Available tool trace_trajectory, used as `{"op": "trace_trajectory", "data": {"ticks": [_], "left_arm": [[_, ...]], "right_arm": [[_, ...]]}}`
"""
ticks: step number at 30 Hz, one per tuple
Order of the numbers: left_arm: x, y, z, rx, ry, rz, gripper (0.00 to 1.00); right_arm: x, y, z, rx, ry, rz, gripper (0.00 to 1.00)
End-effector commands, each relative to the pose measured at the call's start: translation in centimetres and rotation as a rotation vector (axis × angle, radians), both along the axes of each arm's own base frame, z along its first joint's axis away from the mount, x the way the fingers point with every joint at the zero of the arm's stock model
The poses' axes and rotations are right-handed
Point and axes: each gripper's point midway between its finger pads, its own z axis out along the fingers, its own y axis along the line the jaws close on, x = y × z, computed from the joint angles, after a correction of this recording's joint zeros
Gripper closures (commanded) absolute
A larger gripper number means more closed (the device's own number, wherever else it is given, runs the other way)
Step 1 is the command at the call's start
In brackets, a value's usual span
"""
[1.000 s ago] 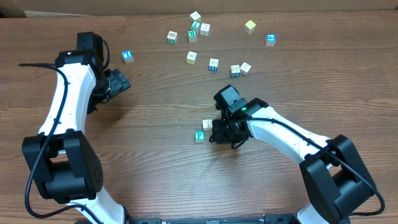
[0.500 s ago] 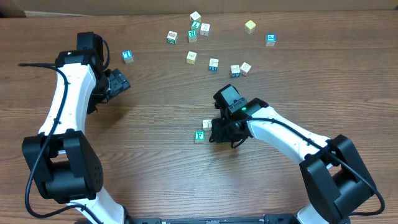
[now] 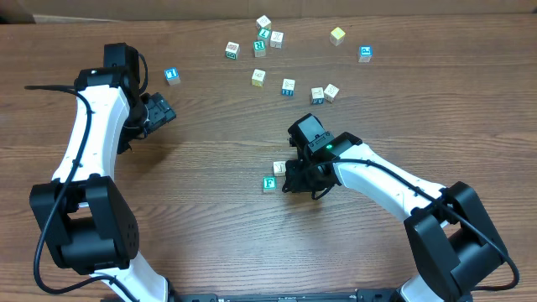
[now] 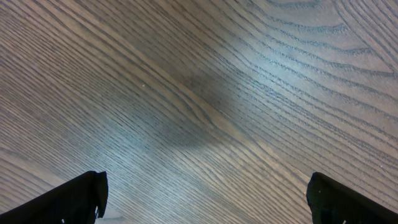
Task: Form a circle
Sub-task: 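Hold the '4' block on the table next to the F block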
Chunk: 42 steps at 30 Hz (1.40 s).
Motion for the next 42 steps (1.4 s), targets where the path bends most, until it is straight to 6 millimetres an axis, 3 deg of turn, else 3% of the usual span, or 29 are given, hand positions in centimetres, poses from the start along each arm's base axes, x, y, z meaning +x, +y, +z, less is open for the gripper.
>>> {"op": "trace_trajectory", "data": {"ticks": [1, 11, 19, 26, 42], "left_arm": [[0.52, 0.24, 0.6, 0.015, -0.018, -0.01, 0.0], [0.52, 0.24, 0.6, 0.015, -0.018, -0.01, 0.0], [0.52, 0.24, 0.6, 0.015, -0.018, -0.01, 0.0], [0.52, 0.24, 0.6, 0.015, -0.018, -0.01, 0.0], [0.52, 0.24, 0.6, 0.015, -0.018, -0.01, 0.0]], "right_arm": [[0.85, 0.32, 0.44, 0.004, -0.025, 0.003, 0.73], [0.85, 0.32, 0.44, 0.003, -0.025, 0.003, 0.73], [0.86, 0.33, 0.45, 0.004, -0.025, 0.003, 0.6], [0.86, 0.32, 0.44, 0.003, -0.025, 0.003, 0.67], [0.92, 0.22, 0.41, -0.002, -0.027, -0.003, 0.66]]}}
